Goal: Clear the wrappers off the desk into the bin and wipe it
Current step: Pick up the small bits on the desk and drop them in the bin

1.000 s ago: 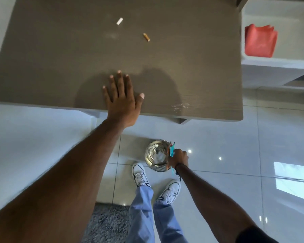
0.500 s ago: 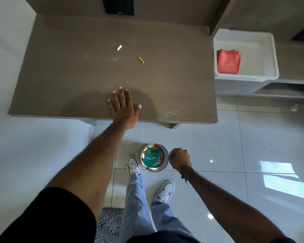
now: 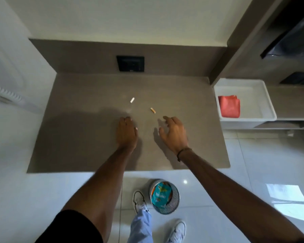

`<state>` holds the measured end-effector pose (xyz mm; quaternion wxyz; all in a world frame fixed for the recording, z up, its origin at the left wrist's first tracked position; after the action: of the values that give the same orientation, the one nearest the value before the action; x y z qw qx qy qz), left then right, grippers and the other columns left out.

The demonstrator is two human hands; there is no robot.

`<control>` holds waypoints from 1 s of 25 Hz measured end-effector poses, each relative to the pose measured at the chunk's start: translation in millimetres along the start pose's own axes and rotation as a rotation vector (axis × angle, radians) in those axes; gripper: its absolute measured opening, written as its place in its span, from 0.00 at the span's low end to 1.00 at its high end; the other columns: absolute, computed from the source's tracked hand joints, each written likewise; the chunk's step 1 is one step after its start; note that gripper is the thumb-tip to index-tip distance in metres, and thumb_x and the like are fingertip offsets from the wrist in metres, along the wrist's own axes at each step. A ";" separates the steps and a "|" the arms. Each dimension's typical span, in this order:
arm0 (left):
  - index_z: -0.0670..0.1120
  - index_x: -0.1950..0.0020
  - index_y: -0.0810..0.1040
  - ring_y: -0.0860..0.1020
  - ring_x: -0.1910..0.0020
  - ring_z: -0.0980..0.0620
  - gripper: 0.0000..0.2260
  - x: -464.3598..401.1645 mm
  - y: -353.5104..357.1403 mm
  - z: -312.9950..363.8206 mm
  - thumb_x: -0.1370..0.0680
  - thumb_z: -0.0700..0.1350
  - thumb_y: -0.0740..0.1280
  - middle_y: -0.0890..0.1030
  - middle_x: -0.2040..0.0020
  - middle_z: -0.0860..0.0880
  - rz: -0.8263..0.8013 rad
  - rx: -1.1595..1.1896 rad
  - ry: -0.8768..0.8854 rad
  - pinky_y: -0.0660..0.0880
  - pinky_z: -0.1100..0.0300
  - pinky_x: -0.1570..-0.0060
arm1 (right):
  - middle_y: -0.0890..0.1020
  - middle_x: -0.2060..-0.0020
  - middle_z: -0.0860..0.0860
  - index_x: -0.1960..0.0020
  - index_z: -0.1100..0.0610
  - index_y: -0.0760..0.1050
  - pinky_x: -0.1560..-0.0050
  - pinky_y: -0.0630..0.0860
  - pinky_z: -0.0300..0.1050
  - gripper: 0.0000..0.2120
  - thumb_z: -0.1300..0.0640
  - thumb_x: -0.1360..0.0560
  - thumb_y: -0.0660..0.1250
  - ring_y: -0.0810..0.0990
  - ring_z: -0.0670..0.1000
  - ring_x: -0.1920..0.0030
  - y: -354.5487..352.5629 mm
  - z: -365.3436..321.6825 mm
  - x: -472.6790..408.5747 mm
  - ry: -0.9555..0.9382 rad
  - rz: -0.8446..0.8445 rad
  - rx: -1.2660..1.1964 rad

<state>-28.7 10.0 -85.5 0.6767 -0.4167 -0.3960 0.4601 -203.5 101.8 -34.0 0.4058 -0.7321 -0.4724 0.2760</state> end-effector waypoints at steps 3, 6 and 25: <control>0.37 0.31 0.70 0.72 0.32 0.36 0.21 -60.0 -12.5 -3.5 0.22 0.41 0.69 0.72 0.32 0.36 0.051 0.096 -0.049 0.70 0.45 0.32 | 0.77 0.39 0.60 0.34 0.61 0.76 0.41 0.75 0.53 0.19 0.55 0.23 0.66 0.76 0.63 0.38 34.7 -9.2 -67.2 0.104 -0.193 0.153; 0.38 0.32 0.72 0.72 0.33 0.35 0.20 -109.7 -16.7 -3.8 0.23 0.40 0.70 0.73 0.33 0.36 0.073 0.145 -0.083 0.70 0.44 0.32 | 0.79 0.43 0.61 0.42 0.61 0.82 0.45 0.77 0.51 0.13 0.57 0.22 0.64 0.78 0.63 0.41 50.8 -7.1 -100.9 0.131 -0.194 0.202; 0.47 0.49 0.85 0.80 0.52 0.58 0.05 200.1 44.2 57.3 0.22 0.46 0.73 0.86 0.49 0.52 -0.169 0.320 0.288 0.70 0.76 0.53 | 0.84 0.60 0.41 0.59 0.47 0.81 0.71 0.61 0.26 0.09 0.42 0.29 0.72 0.78 0.40 0.69 -17.4 91.4 178.8 0.132 -0.116 -0.066</control>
<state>-41.7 222.3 -76.6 0.8196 -0.3308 -0.2510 0.3946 -211.9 300.0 -70.2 0.4272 -0.7331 -0.4949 0.1875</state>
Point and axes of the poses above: each hand's wrist, its own x-axis away from the middle knuckle, its own y-axis out of the palm, z = x × y, the point moved 6 cm from there along -x, towards the middle knuckle
